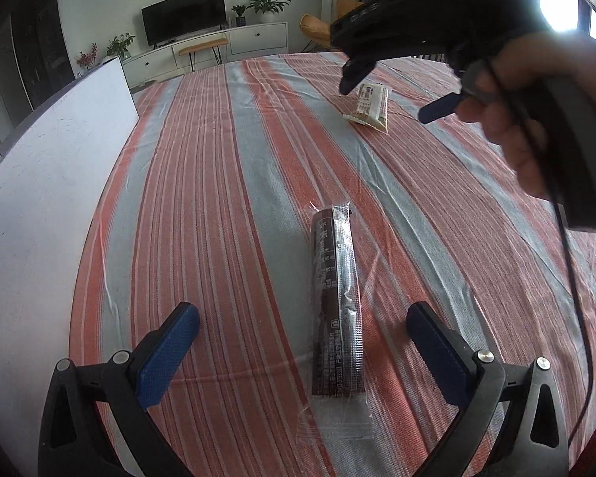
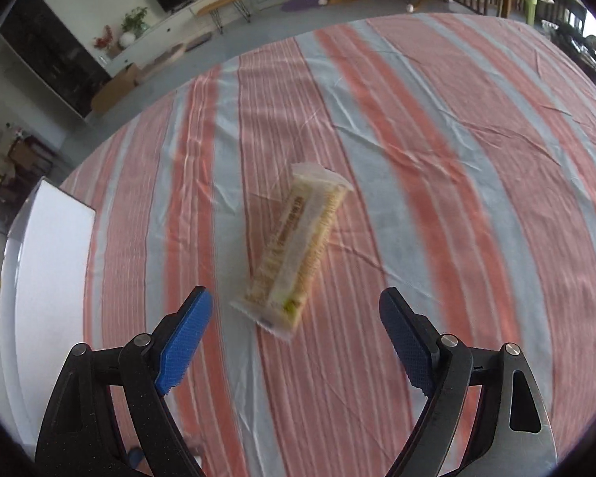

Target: Organize snacks

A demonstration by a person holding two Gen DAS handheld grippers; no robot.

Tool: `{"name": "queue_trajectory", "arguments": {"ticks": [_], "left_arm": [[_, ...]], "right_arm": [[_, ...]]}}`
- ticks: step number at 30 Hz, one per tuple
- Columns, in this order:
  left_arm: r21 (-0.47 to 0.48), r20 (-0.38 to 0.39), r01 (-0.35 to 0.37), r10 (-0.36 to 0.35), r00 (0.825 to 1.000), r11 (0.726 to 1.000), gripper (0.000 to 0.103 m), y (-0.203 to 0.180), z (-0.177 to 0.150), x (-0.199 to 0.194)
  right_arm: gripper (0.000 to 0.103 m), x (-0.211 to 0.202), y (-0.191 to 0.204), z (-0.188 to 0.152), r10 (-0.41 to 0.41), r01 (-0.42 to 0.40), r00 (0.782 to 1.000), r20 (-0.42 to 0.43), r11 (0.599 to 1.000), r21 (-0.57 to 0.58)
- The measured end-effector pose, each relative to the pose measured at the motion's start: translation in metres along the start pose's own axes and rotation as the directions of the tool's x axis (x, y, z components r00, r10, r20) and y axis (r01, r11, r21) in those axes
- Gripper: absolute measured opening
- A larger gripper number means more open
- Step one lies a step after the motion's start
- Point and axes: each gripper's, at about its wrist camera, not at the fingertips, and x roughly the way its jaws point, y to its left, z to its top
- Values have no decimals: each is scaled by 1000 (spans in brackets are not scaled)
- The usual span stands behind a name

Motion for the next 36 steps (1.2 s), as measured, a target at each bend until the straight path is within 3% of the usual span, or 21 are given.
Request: {"name": "queue_trajectory", "arguments": {"ticks": [1, 3, 4, 8, 13, 20, 23, 27, 28, 29, 30, 31, 36], "left_arm": [[0, 0, 0, 0, 1000, 1000, 103, 0, 0, 0], [0, 0, 1, -1, 1000, 1000, 103, 0, 0, 0], [0, 0, 1, -1, 1000, 1000, 103, 0, 0, 0], [-2, 0, 6, -6, 1000, 1000, 103, 0, 1, -1], [3, -1, 5, -5, 1000, 1000, 103, -1, 1, 1], [2, -1, 2, -2, 1000, 1000, 103, -2, 1, 2], [2, -1, 3, -3, 1000, 1000, 103, -2, 1, 2], [21, -95, 28, -26, 995, 999, 102, -1, 9, 4], [33, -102, 35, -32, 994, 999, 91, -2, 8, 2], [45, -89, 43, -39, 995, 998, 68, -3, 9, -2], [53, -75, 48, -44, 996, 997, 53, -3, 10, -6], [51, -73, 59, -55, 996, 997, 18, -3, 10, -9], [-94, -80, 169, -177, 981, 981, 18, 16, 7, -22]], "right_arm": [[85, 3, 4, 1, -29, 29, 999, 22, 1000, -10], [57, 3, 15, -3, -132, 138, 989, 62, 986, -95], [31, 1, 17, -5, -153, 162, 986, 70, 977, -137], [30, -17, 3, -34, -113, 121, 992, 52, 973, -198], [30, -57, -42, -90, -44, 49, 998, 33, 986, -159], [31, -111, -83, -176, -43, 54, 989, 140, 996, -75], [31, -119, -89, -197, -25, 32, 987, 157, 999, -43], [31, -126, -90, -218, -1, 5, 987, 162, 1000, -25], [31, -130, -91, -221, 4, -1, 986, 167, 1000, -18], [31, -131, -91, -223, 10, -8, 986, 169, 1000, -10], [31, -133, -93, -223, 17, -17, 985, 170, 1000, -3], [31, -134, -94, -224, 24, -25, 985, 171, 1000, 4], [31, -147, -92, -230, 47, -50, 980, 194, 999, 11]]}}
